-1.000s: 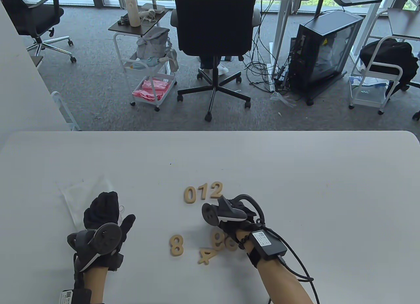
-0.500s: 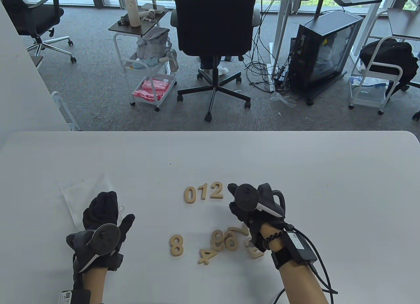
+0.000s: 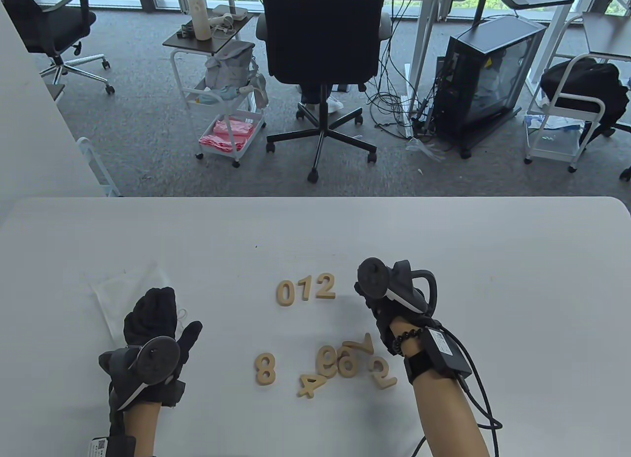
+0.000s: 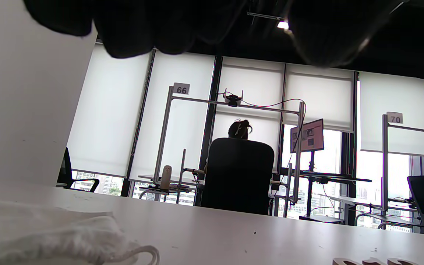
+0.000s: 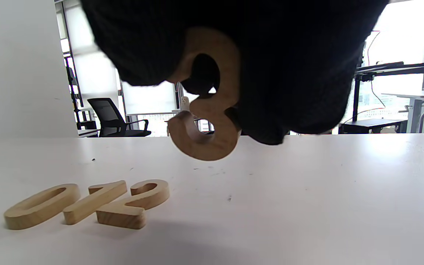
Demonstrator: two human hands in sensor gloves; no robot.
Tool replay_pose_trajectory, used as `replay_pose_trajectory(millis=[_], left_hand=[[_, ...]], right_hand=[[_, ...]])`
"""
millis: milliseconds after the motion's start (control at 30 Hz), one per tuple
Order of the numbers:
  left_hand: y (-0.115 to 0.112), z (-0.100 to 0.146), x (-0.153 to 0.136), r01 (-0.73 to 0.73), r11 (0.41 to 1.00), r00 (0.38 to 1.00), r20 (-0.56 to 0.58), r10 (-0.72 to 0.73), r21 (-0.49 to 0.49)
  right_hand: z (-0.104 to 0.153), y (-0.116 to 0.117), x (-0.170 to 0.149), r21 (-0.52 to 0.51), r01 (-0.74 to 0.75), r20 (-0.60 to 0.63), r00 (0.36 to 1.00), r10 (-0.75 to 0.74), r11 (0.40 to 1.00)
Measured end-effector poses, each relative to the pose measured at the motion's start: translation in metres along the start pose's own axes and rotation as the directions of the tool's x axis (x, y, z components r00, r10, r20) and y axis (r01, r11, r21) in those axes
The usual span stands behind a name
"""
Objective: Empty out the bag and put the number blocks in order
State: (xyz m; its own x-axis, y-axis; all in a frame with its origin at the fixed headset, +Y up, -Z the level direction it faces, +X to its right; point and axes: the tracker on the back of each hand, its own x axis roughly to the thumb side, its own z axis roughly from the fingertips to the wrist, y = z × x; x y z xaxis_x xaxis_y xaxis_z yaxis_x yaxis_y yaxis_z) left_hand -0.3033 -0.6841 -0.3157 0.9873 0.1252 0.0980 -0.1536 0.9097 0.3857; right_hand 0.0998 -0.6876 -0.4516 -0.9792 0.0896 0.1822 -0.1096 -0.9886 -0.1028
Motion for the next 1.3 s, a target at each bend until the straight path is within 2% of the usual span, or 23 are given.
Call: replay_pose_trajectory(millis=[267, 567, 733, 1300], left_hand=[[0.000, 0.000, 0.000, -0.002, 1.000, 1.000, -0.003, 0.002, -0.004], [0.001, 0.000, -0.002, -0.008, 1.000, 1.000, -0.007, 0.008, 0.005], [0.002, 0.000, -0.002, -0.011, 1.000, 1.000, -0.008, 0.011, 0.004], [0.003, 0.001, -0.002, -0.014, 1.000, 1.000, -0.005, 0.014, 0.014]], right_hand=[[-0.029, 0.034, 0.019, -0.031, -0.090, -0.073, 0.993, 0.088, 0.995], [-0.050, 0.062, 0.027, 0.047, -0.110, -0.105, 0.988, 0.114, 0.993], [-0.051, 0.070, 0.030, 0.103, -0.085, -0.099, 0.991, 0.095, 0.991], [-0.047, 0.073, 0.031, 0.227, -0.079, -0.055, 0.994, 0.093, 0.971]])
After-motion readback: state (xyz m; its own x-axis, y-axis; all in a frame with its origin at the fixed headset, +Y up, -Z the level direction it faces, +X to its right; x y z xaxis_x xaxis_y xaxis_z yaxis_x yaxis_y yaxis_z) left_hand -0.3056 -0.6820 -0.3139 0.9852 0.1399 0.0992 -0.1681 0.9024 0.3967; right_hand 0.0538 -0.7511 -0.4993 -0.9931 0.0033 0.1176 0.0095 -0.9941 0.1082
